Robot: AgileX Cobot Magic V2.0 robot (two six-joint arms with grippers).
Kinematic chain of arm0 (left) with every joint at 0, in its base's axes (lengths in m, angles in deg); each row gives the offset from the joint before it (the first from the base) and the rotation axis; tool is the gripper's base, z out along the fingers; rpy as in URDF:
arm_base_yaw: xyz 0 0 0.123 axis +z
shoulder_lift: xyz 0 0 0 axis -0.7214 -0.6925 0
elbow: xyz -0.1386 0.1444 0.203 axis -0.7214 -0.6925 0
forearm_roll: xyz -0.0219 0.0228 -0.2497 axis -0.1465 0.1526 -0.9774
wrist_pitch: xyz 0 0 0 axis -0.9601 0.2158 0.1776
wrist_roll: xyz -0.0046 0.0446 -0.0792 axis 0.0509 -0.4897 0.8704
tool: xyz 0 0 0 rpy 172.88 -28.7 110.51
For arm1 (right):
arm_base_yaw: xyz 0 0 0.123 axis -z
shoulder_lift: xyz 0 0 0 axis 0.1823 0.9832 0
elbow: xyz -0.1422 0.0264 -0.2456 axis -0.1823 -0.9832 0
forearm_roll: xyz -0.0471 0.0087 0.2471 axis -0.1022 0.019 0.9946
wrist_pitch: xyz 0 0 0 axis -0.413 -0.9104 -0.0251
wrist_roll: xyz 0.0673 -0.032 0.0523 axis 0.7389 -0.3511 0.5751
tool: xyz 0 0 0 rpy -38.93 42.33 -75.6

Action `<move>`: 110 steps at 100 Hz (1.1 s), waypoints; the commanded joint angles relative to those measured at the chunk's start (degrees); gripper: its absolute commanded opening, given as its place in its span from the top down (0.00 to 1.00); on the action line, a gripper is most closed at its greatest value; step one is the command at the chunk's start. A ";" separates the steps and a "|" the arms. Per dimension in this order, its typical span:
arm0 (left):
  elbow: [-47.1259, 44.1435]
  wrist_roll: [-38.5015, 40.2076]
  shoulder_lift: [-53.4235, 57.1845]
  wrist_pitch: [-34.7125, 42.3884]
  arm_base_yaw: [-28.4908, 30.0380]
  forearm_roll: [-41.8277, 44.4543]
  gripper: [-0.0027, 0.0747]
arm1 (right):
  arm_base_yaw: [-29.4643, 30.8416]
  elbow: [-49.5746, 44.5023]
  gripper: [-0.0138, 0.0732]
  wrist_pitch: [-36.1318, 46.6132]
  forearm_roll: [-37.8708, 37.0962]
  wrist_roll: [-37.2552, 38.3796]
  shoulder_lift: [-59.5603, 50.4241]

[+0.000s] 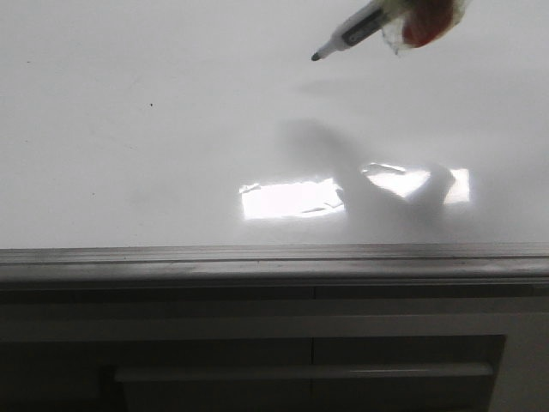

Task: Write number 0 on whiteboard

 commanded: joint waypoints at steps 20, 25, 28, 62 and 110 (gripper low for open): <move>1.50 0.67 -0.37 3.00 0.15 -0.69 0.99 | 0.42 3.87 0.89 7.39 -0.10 0.00 5.63; 1.50 0.67 -0.37 2.44 0.15 -0.69 0.99 | 0.42 3.87 0.89 7.39 -0.10 0.00 6.42; 1.50 0.67 -0.37 2.33 0.15 -0.69 0.99 | 0.42 3.87 0.89 7.15 -0.10 0.00 6.88; 1.50 0.67 -0.37 2.33 0.15 -0.69 0.99 | 0.42 3.97 0.89 5.13 -0.10 0.00 10.65; 1.50 0.67 -0.37 2.33 0.15 -0.69 0.99 | 0.42 4.95 0.89 -8.46 -0.10 0.00 10.80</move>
